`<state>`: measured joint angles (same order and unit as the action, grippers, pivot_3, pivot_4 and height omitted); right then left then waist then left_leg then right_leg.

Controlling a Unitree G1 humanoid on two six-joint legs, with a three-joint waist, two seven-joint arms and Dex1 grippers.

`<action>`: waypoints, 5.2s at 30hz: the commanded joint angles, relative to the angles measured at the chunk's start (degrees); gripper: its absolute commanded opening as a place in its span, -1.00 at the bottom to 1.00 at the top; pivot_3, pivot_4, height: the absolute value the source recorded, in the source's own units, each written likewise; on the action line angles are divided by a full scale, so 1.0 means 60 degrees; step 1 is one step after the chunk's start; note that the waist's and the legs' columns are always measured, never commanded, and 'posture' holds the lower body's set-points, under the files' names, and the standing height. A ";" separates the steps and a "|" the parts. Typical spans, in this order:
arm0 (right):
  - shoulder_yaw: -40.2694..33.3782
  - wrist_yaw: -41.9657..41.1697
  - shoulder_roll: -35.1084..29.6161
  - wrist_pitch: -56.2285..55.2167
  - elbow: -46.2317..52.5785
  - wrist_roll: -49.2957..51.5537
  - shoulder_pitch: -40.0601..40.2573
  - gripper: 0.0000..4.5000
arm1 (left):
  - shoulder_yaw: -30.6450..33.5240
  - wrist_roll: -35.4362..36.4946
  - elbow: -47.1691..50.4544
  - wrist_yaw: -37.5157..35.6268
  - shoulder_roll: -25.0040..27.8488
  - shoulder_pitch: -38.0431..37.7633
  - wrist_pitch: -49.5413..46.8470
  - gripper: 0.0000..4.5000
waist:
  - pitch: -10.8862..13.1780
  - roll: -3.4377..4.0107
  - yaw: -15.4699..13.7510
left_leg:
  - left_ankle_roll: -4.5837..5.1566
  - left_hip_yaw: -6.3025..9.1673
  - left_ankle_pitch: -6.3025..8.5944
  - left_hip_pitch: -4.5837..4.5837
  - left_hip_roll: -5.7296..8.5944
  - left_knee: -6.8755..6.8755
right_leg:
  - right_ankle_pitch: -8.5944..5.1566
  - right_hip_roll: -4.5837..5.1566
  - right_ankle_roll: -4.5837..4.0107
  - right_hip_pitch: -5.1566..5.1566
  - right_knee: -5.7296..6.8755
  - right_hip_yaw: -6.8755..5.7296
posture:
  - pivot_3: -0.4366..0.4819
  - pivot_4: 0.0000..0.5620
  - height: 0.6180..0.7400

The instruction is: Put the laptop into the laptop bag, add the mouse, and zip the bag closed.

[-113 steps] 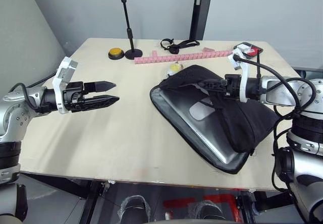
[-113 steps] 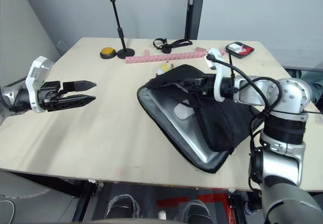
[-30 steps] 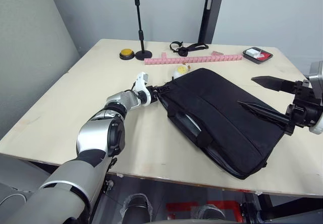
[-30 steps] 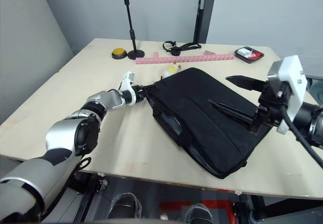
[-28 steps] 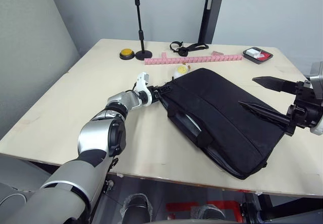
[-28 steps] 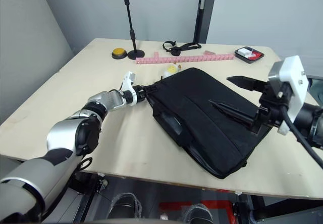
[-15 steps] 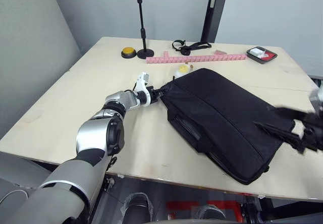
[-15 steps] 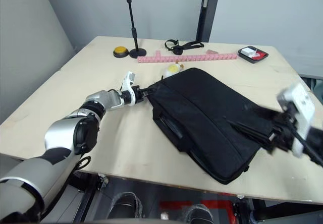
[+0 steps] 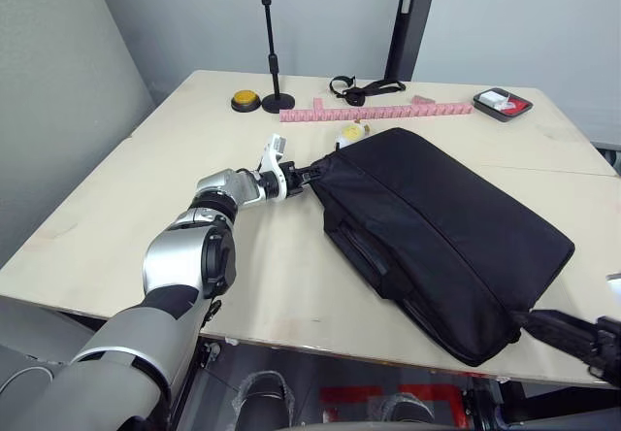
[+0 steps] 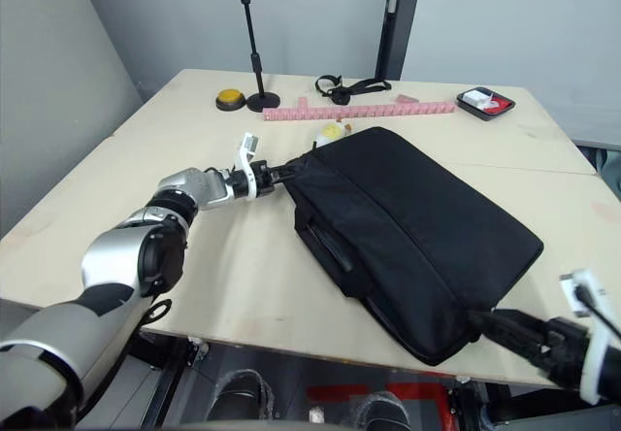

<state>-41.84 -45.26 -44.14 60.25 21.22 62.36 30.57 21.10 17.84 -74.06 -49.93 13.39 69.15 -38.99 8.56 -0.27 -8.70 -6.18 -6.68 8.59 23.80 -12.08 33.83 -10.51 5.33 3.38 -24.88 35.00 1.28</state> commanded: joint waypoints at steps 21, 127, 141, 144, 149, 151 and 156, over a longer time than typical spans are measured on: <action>0.1941 0.0319 -0.0568 -0.0601 -0.0791 -0.1506 -0.3123 -0.82 | -0.1144 0.0407 0.3487 -0.1712 0.1123 -0.1484 -0.1784 -1.00 | 0.0003 0.0008 0.0382 | -0.0005 -0.0014 -0.0004 -0.0024 -0.0007 0.0001 | 0.0003 -0.0007 0.0002 0.0003 0.0030 0.0015 | -0.05 -0.47 0.99; 0.2923 -0.3540 -0.3104 -0.1653 -0.1448 -0.2854 -0.7906 1.00 | -0.1372 0.3565 1.0951 -0.4751 0.8481 -0.6683 0.1776 0.97 | -0.0023 -0.0020 0.0455 | -0.0008 -0.0130 -0.0005 -0.0131 -0.0046 0.0062 | -0.0024 -0.0004 0.0010 0.0014 0.0183 0.0083 | -0.05 -0.47 0.99; 0.3422 -0.2851 -0.2527 -0.1424 -0.0628 -0.2114 -0.8030 1.00 | -0.2222 0.3526 1.3078 -0.4791 0.7041 -0.6550 0.1376 0.97 | -0.0025 -0.0021 0.0470 | -0.0002 -0.0130 -0.0010 -0.0120 -0.0047 0.0065 | -0.0024 -0.0006 0.0010 0.0006 0.0186 0.0083 | -0.05 -0.47 0.99; 0.3547 -0.2753 -0.2432 -0.1376 -0.0435 -0.1990 -0.8072 1.00 | -0.2063 0.3737 1.3354 -0.5075 0.7268 -0.6935 0.1046 0.97 | -0.0024 -0.0021 0.0497 | -0.0003 -0.0130 -0.0009 -0.0120 -0.0047 0.0061 | -0.0025 -0.0006 0.0011 0.0005 0.0183 0.0083 | -0.05 -0.47 0.99; 0.3791 -0.2582 -0.2340 -0.1261 -0.0235 -0.1800 -0.8178 1.00 | -0.1569 0.3879 1.3385 -0.5084 0.7402 -0.7320 0.0873 0.97 | -0.0025 -0.0020 0.0494 | -0.0003 -0.0129 -0.0009 -0.0120 -0.0046 0.0062 | -0.0025 -0.0006 0.0011 0.0004 0.0186 0.0083 | -0.05 -0.47 0.99; 0.3865 -0.2496 -0.2308 -0.1191 -0.0166 -0.1759 -0.8200 1.00 | -0.1274 0.3993 1.3533 -0.5040 0.7451 -0.7594 0.0847 0.97 | -0.0025 -0.0021 0.0506 | -0.0004 -0.0128 -0.0009 -0.0121 -0.0046 0.0062 | -0.0025 -0.0006 0.0012 0.0006 0.0185 0.0082 | -0.05 -0.47 0.99; 0.4433 -0.2233 -0.2173 -0.0697 -0.0033 -0.1474 -0.8607 1.00 | -0.0880 0.4009 1.4021 -0.5243 0.7689 -0.8438 0.0946 0.97 | -0.0025 -0.0020 0.0539 | -0.0004 -0.0128 -0.0008 -0.0119 -0.0047 0.0059 | -0.0026 -0.0007 0.0012 0.0003 0.0180 0.0082 | -0.05 -0.47 0.99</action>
<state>-15.64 -59.13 -56.99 55.37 18.88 52.42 -20.01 13.84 41.00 7.90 -80.55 58.35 18.83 -34.24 8.41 -0.39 -5.46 -6.21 -7.45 8.54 23.07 -12.36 34.18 -10.67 5.29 3.46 -24.85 36.09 1.77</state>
